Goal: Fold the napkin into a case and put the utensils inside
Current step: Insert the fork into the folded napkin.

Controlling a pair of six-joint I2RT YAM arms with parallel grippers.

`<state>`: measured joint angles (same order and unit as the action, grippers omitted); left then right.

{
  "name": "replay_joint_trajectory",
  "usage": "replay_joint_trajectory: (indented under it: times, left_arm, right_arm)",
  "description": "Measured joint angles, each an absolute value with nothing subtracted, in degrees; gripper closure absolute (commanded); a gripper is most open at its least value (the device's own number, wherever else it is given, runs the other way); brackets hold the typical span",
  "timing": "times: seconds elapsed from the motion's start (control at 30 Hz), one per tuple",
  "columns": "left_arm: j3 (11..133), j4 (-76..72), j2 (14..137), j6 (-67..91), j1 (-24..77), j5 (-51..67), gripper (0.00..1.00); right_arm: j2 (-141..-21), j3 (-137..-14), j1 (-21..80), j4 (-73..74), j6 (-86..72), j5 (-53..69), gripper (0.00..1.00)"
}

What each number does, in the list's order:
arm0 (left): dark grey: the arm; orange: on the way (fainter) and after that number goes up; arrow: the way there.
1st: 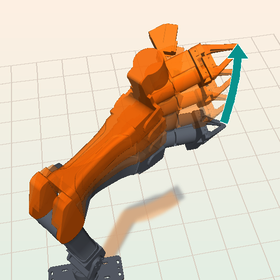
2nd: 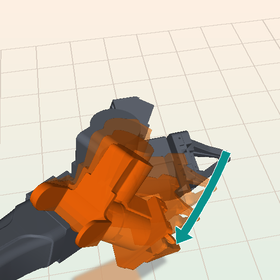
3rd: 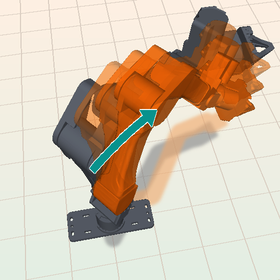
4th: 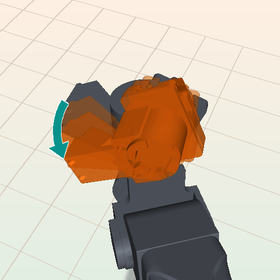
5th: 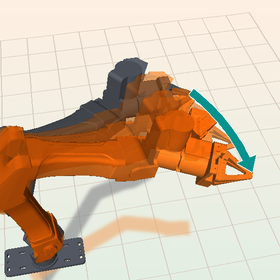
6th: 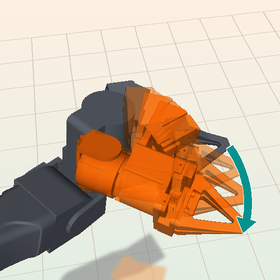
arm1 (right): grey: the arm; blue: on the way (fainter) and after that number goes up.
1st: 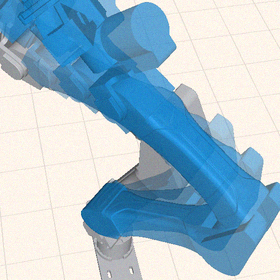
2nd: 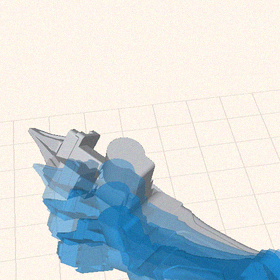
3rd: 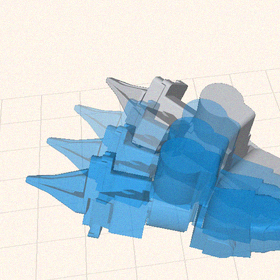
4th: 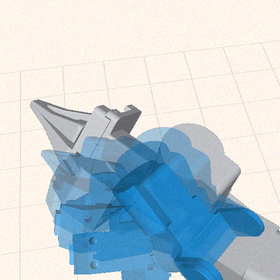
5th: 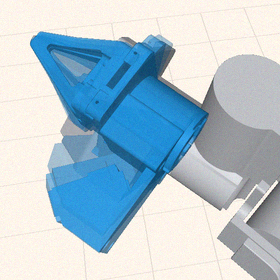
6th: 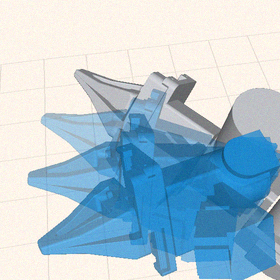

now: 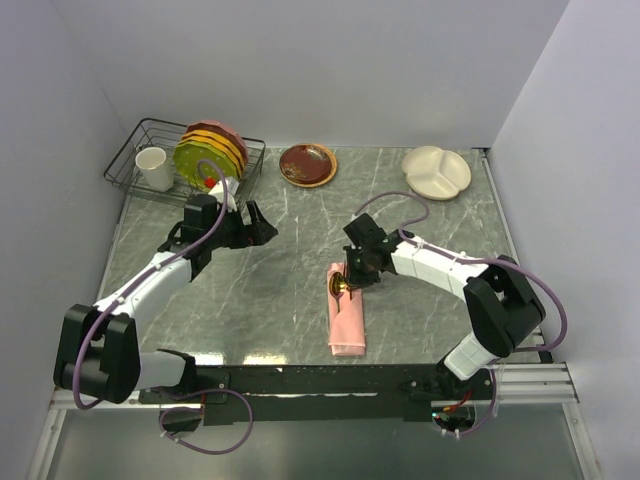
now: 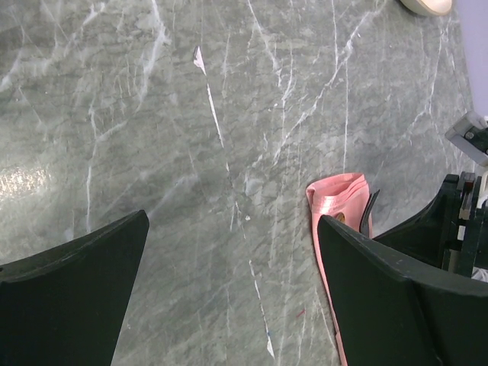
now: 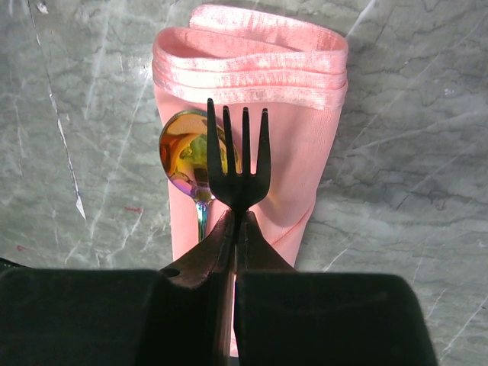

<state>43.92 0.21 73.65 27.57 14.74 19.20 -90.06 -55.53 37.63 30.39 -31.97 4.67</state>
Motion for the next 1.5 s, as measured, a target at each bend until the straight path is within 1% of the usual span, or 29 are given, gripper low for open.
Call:
replay_joint_trajectory:
  times: [0.4, 0.47, 0.6, 0.7, 0.77, 0.8, 0.87, 0.9, 1.07, 1.13, 1.27, 1.43, 1.47, 1.5]
  left_arm:
    - [43.4, -0.2, 73.2, 28.2, 14.7, 19.5, 0.01]
    - [43.4, -0.3, 73.2, 28.2, 14.7, 19.6, 0.01]
    - [43.3, -0.3, 73.2, 28.3, 14.7, 19.6, 0.01]
    - [43.0, -0.8, 73.0, 28.4, 14.7, 19.7, 0.01]
    - [42.7, -1.0, 72.7, 28.4, 14.7, 19.7, 0.01]
    - [42.6, -1.0, 72.6, 28.4, 14.7, 19.7, 0.01]
    - [42.5, -1.1, 72.5, 28.4, 14.7, 19.7, 0.01]
    - [42.4, -1.1, 72.5, 28.4, 14.7, 19.7, 0.01]
    - [42.3, -1.1, 72.1, 28.4, 14.7, 19.7, 0.01]
    - [42.3, -1.1, 72.1, 28.4, 14.7, 19.7, 0.01]
    - [42.3, -1.1, 72.1, 28.2, 14.7, 19.7, 0.01]
    - [42.9, 0.1, 72.1, 26.2, 14.7, 20.0, 0.01]
    - [43.7, 1.4, 72.1, 25.3, 14.7, 20.0, 0.01]
    - [44.6, 2.3, 72.1, 24.4, 14.7, 20.0, 0.01]
  right_arm:
    - [-89.3, -53.4, 38.3, 30.5, -32.2, 5.3, 0.96]
    - [-89.3, -53.1, 38.4, 30.5, -32.4, 5.5, 0.95]
    - [-89.3, -52.9, 38.5, 30.4, -32.8, 5.5, 0.88]
    - [-89.3, -52.7, 38.5, 30.4, -33.2, 5.5, 0.87]
    - [-89.3, -52.5, 38.5, 30.3, -33.3, 5.5, 0.83]
    - [-89.3, -52.4, 38.5, 30.3, -33.4, 5.5, 0.78]
    - [-89.3, -52.2, 38.5, 30.3, -33.6, 5.5, 0.76]
    - [-89.3, -52.2, 38.5, 30.3, -33.6, 5.5, 0.73]
    - [-89.3, -52.2, 38.6, 30.5, -33.6, 5.4, 0.68]
    - [-89.1, -52.2, 38.6, 30.7, -33.6, 5.1, 0.64]
    - [-88.5, -53.4, 38.7, 31.8, -33.1, 4.3, 0.63]
    - [-86.8, -57.8, 38.7, 33.2, -31.3, 2.9, 0.49]
    - [-86.3, -58.6, 38.7, 33.2, -31.0, 2.7, 0.43]
    - [-85.8, -59.5, 38.7, 33.2, -30.4, 2.5, 0.39]
